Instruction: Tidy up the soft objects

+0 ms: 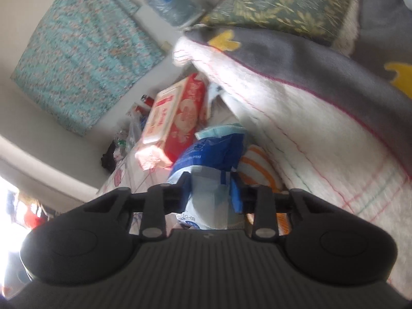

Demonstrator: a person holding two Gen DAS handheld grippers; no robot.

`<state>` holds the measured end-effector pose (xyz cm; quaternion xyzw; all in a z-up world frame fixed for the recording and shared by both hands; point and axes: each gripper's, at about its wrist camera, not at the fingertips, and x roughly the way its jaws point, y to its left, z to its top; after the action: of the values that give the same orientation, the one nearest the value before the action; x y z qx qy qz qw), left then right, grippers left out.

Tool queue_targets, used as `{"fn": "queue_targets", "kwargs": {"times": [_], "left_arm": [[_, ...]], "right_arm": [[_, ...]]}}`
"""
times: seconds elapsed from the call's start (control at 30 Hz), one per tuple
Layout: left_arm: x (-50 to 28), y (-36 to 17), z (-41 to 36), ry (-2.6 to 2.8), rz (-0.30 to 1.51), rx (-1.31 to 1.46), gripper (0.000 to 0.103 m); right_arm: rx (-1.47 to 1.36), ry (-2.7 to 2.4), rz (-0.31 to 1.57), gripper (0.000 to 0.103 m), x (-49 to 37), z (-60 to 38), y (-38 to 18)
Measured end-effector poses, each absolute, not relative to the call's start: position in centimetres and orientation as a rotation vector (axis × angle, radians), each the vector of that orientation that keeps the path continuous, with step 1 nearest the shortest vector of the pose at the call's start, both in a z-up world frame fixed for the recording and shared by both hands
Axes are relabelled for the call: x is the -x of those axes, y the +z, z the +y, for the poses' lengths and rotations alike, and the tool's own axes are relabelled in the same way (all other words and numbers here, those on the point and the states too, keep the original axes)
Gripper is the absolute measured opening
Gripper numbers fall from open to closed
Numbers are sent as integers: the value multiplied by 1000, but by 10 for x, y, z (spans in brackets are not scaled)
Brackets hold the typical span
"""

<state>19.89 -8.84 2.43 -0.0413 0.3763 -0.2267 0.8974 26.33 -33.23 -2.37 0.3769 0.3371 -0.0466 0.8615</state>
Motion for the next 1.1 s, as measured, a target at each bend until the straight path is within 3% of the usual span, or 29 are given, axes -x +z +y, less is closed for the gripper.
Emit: {"fn": "queue_targets", "kwargs": {"times": [0.23, 0.47, 0.57, 0.63, 0.8, 0.97, 1.03, 1.1], "left_arm": [[-201, 40, -47, -408, 767, 213, 36], [-195, 51, -33, -451, 770, 301, 34], [-193, 51, -33, -484, 787, 336, 34], [-190, 49, -36, -499, 795, 344, 34], [-184, 47, -46, -532, 811, 342, 34], [-181, 51, -58, -562, 800, 280, 34], [-185, 54, -65, -578, 802, 250, 35], [-193, 58, -75, -594, 812, 217, 35]], "right_arm": [[-450, 22, 661, 21, -259, -304, 36], [34, 184, 614, 20, -206, -245, 93], [275, 254, 620, 7, -175, -207, 90], [370, 296, 636, 7, -157, -187, 81], [299, 394, 698, 7, -131, -175, 64], [-20, 396, 709, 12, -113, -206, 58], [-197, 362, 693, 18, -107, -231, 59], [-394, 298, 666, 41, -101, -258, 54]]}}
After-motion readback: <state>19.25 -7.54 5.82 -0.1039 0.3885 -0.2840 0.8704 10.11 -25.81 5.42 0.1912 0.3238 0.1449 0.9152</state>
